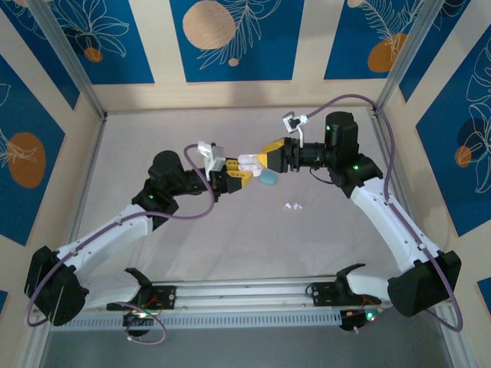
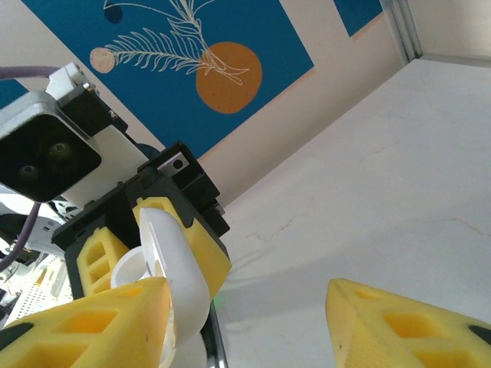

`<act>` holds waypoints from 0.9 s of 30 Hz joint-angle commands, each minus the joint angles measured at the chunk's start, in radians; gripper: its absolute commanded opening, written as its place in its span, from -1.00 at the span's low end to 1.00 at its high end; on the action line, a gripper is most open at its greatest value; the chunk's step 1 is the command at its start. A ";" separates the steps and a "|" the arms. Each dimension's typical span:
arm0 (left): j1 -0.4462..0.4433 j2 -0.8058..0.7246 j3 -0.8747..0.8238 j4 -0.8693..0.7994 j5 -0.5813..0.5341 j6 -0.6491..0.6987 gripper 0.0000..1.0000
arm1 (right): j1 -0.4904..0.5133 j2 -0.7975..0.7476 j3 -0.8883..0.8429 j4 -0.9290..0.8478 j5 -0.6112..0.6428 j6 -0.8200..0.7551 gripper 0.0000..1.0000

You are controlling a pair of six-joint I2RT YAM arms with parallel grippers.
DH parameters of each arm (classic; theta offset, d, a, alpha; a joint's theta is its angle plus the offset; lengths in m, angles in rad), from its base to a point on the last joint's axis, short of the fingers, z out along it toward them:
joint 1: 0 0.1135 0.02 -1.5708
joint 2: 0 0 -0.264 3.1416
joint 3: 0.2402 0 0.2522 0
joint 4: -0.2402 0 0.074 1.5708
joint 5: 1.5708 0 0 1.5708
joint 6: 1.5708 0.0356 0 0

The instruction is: Insert wireless bluetooth earbuds into charging case

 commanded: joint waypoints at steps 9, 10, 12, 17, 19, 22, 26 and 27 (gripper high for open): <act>-0.009 -0.074 -0.086 0.002 -0.174 0.101 -0.62 | -0.101 -0.142 -0.008 -0.173 0.236 0.091 0.18; -0.009 -0.075 -0.089 0.004 -0.176 0.104 -0.62 | -0.139 -0.134 -0.016 -0.203 0.240 0.122 0.13; -0.010 -0.081 -0.094 0.002 -0.185 0.109 -0.62 | -0.235 -0.091 -0.039 -0.287 0.250 0.202 0.00; -0.010 -0.097 -0.098 -0.003 -0.200 0.114 -0.62 | -0.387 0.081 -0.103 -0.461 0.190 0.234 -0.17; -0.009 -0.100 -0.100 -0.003 -0.201 0.114 -0.62 | -0.386 0.125 -0.133 -0.483 0.205 0.204 -0.18; -0.009 -0.095 -0.101 -0.007 -0.202 0.114 -0.62 | -0.346 0.182 -0.138 -0.544 0.320 0.129 -0.18; -0.010 -0.076 -0.101 -0.001 -0.199 0.108 -0.62 | -0.266 0.275 -0.105 -0.612 0.473 0.020 -0.24; -0.009 -0.071 -0.101 0.003 -0.196 0.104 -0.62 | -0.252 0.301 -0.100 -0.612 0.478 -0.001 -0.25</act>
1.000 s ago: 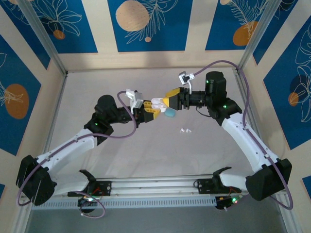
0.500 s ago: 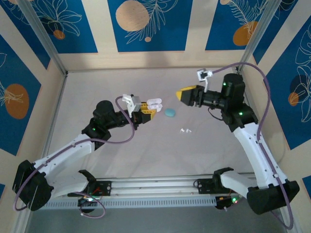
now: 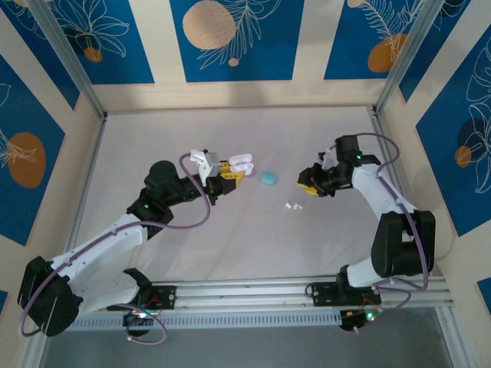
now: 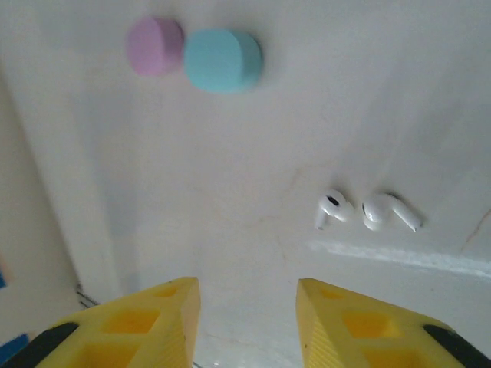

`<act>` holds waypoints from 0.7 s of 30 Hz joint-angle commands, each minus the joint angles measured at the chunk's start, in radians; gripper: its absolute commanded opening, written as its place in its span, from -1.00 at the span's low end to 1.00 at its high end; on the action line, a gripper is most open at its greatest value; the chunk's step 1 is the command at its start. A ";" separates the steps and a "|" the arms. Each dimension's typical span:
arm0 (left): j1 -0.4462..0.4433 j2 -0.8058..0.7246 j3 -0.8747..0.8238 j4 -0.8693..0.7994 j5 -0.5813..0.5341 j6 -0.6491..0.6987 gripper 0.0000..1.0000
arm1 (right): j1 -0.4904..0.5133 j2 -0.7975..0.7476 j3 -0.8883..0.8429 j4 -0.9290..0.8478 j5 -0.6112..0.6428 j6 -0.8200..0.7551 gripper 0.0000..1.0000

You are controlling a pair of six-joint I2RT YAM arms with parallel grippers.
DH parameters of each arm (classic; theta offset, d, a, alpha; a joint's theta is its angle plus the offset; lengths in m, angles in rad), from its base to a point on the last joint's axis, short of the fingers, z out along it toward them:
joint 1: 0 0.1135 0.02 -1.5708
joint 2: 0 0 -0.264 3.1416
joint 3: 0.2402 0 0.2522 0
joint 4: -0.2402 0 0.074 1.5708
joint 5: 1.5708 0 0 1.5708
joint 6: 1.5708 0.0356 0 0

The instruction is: Insert wireless bluetooth earbuds into charging case

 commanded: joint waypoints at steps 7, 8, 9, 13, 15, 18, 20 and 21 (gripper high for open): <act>-0.009 0.021 0.011 0.026 0.002 0.000 -0.62 | 0.060 0.192 0.087 -0.054 0.123 -0.146 -0.10; -0.009 0.019 0.012 0.022 -0.001 -0.001 -0.62 | 0.059 0.207 0.092 -0.047 0.113 -0.150 -0.09; -0.010 0.016 0.010 0.018 -0.005 0.000 -0.62 | 0.059 0.222 0.094 -0.031 0.101 -0.155 -0.08; -0.009 0.012 0.007 0.009 -0.011 -0.001 -0.62 | 0.052 0.278 0.108 -0.012 0.089 -0.155 -0.07; -0.009 0.012 0.009 0.004 -0.014 -0.002 -0.62 | 0.043 0.308 0.106 0.001 0.077 -0.145 -0.07; -0.009 0.012 0.010 -0.002 -0.017 0.000 -0.62 | 0.037 0.336 0.100 0.019 0.063 -0.133 -0.07; -0.009 0.012 0.011 -0.005 -0.019 0.002 -0.62 | 0.037 0.346 0.096 0.027 0.057 -0.131 -0.06; -0.010 0.013 0.013 -0.008 -0.018 0.003 -0.62 | 0.037 0.348 0.092 0.032 0.057 -0.130 -0.06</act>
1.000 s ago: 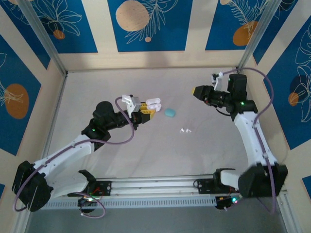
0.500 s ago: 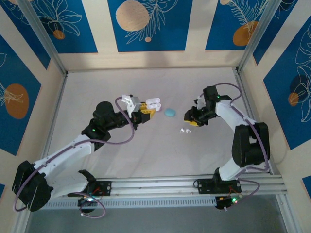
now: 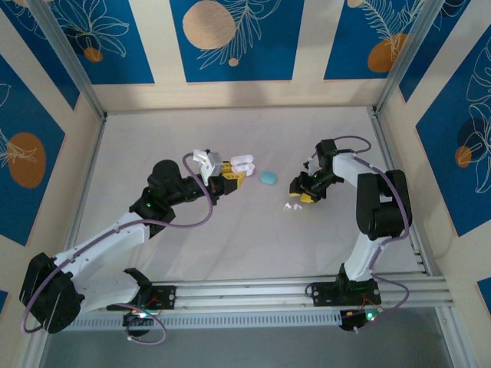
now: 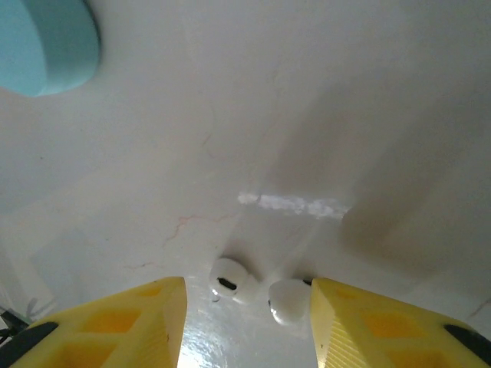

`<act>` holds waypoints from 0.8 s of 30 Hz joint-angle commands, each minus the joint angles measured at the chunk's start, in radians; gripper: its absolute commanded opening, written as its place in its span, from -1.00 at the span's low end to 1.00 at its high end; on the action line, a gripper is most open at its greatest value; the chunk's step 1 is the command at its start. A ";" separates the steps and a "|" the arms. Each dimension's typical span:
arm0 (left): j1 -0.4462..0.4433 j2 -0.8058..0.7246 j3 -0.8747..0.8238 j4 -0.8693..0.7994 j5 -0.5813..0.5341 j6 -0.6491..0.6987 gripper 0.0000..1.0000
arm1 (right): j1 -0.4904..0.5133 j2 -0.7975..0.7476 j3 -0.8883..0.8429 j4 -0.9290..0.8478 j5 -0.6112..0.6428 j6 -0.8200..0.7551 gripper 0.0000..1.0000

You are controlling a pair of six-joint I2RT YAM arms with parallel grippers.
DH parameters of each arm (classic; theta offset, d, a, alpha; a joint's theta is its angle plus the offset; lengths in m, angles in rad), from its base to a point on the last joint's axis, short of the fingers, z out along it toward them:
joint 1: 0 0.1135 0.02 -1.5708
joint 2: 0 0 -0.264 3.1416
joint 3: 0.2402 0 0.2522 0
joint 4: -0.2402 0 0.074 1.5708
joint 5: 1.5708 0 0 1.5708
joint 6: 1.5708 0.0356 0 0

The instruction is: Insert wireless bluetooth earbuds into charging case

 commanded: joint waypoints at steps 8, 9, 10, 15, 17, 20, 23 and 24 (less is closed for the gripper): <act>-0.009 -0.005 0.015 -0.010 -0.016 0.004 -0.62 | -0.003 0.017 -0.023 0.022 -0.036 0.003 -0.05; -0.009 -0.005 0.016 -0.010 -0.017 0.004 -0.62 | -0.003 0.017 -0.026 0.021 -0.030 0.004 -0.05; -0.009 -0.004 0.015 -0.009 -0.019 0.003 -0.61 | -0.003 0.018 -0.029 0.019 -0.027 0.003 -0.05; -0.009 -0.003 0.016 -0.011 -0.019 0.003 -0.61 | 0.002 0.007 -0.046 0.018 -0.009 0.009 -0.05; -0.010 -0.003 0.016 -0.010 -0.021 0.003 -0.61 | 0.007 0.008 -0.047 0.013 -0.006 0.009 -0.05; -0.010 -0.003 0.017 -0.010 -0.021 0.004 -0.61 | 0.016 0.005 -0.049 0.003 0.006 0.013 -0.05; -0.009 -0.003 0.016 -0.010 -0.021 0.004 -0.60 | 0.018 -0.002 -0.054 -0.006 0.007 0.025 -0.05; -0.010 -0.003 0.016 -0.011 -0.021 0.004 -0.60 | 0.020 -0.006 -0.058 -0.009 0.005 0.029 -0.05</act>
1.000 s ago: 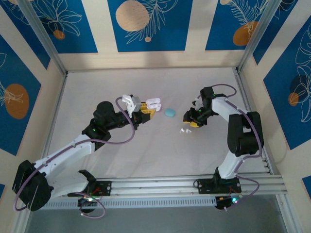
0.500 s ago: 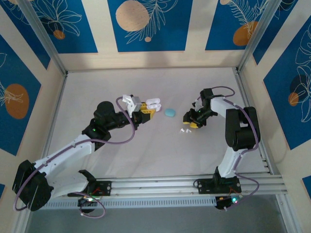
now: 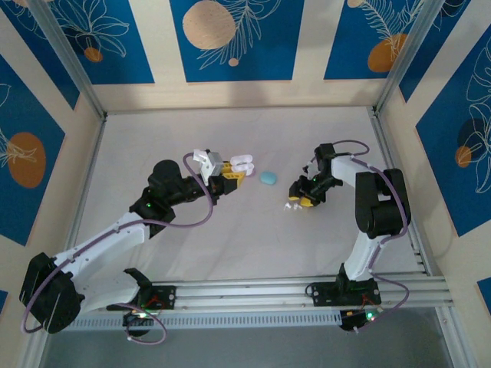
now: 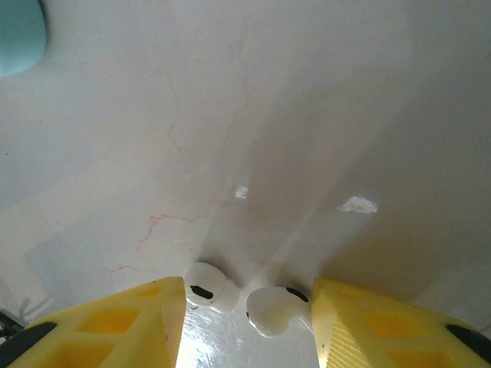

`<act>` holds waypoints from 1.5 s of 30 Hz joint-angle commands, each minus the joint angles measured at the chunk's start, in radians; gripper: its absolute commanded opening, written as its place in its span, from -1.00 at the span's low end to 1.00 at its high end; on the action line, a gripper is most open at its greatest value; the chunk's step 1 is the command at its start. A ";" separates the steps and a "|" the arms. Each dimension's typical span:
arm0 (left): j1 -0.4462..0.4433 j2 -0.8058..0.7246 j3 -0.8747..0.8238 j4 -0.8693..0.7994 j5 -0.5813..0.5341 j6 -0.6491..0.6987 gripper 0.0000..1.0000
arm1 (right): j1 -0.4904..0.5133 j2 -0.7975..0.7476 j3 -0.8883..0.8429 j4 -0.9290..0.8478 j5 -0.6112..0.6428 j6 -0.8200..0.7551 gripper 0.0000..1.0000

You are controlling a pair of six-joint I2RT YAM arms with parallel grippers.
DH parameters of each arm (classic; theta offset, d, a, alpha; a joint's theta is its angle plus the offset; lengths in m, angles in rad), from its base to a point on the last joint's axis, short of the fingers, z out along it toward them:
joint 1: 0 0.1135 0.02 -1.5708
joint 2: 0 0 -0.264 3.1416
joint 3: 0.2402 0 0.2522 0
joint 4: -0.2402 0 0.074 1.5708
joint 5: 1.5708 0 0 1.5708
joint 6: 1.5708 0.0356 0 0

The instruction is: Insert wireless bluetooth earbuds into charging case

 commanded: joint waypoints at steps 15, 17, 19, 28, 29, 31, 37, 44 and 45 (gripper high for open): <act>-0.009 -0.004 0.016 -0.005 -0.011 0.005 -0.58 | 0.070 -0.081 -0.051 -0.086 0.033 0.074 -0.07; -0.009 -0.003 0.016 -0.006 -0.011 0.004 -0.58 | 0.082 -0.096 -0.051 -0.094 0.077 0.079 -0.07; -0.010 -0.002 0.018 -0.006 -0.011 0.004 -0.57 | 0.092 -0.106 -0.045 -0.102 0.126 0.081 -0.08; -0.009 -0.006 0.019 -0.012 -0.016 0.001 -0.57 | 0.137 -0.066 0.006 -0.119 0.199 0.073 -0.20; -0.010 -0.006 0.018 -0.015 -0.015 0.002 -0.57 | 0.142 -0.059 0.010 -0.118 0.202 0.075 -0.21; -0.009 -0.009 0.016 -0.017 -0.018 0.003 -0.57 | 0.146 -0.051 0.015 -0.111 0.202 0.079 -0.23; -0.010 -0.013 0.015 -0.023 -0.021 0.006 -0.56 | 0.157 -0.022 0.028 -0.116 0.241 0.083 -0.29; -0.009 -0.013 0.013 -0.027 -0.025 0.007 -0.56 | 0.160 -0.011 0.035 -0.123 0.294 0.081 -0.37; -0.009 -0.012 0.013 -0.027 -0.025 0.006 -0.56 | 0.160 -0.010 0.037 -0.125 0.303 0.081 -0.39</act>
